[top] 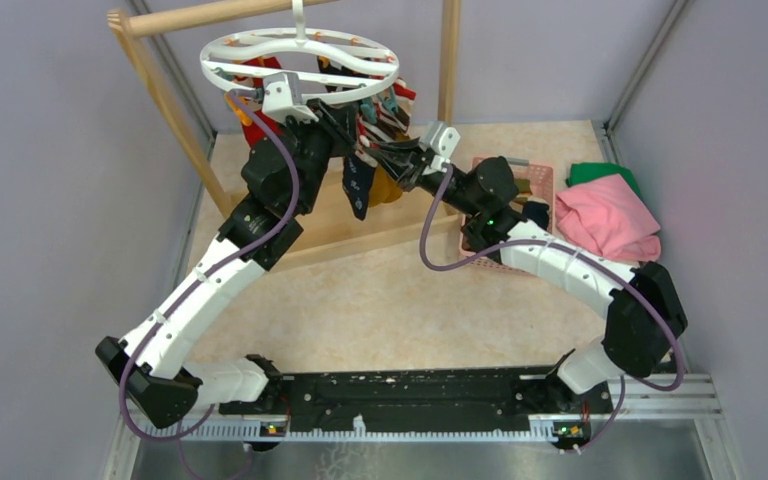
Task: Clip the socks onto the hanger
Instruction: Clamp the sock onto the hanger.
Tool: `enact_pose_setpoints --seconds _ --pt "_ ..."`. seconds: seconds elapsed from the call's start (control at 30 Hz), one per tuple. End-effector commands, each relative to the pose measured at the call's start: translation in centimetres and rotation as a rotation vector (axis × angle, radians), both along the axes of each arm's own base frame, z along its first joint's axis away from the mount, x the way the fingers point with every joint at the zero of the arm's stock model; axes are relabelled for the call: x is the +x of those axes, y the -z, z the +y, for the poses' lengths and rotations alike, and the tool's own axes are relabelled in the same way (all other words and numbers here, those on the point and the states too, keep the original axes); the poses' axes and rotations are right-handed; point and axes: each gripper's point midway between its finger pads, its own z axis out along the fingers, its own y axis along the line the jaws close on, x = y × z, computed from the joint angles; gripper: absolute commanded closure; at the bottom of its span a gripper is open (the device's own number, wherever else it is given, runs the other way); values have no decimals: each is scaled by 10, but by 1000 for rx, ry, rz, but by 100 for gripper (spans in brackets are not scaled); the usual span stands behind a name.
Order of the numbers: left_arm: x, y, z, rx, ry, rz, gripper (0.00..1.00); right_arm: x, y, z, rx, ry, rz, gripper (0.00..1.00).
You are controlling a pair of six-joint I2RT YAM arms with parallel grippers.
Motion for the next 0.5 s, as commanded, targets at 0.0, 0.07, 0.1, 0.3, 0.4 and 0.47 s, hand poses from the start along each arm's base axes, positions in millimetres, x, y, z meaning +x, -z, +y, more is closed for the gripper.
enact_pose_setpoints --seconds 0.0,0.07,0.1,0.3,0.4,0.47 --pt "-9 -17 6 -40 7 -41 79 -6 -39 -2 72 -24 -73 100" --pt "-9 -17 6 -39 8 -40 79 -5 -40 -1 73 -26 -72 100" --pt "-9 -16 5 -40 10 -39 79 -5 -40 0 74 -28 -72 100" --pt "-9 -15 5 -39 13 -37 79 -3 -43 -1 83 -17 -71 100" --pt "-8 -14 4 -37 13 -33 79 -2 -45 -1 80 -11 -77 100" --pt "-8 -13 3 -36 15 -30 79 0 -48 -2 78 0 -82 100"
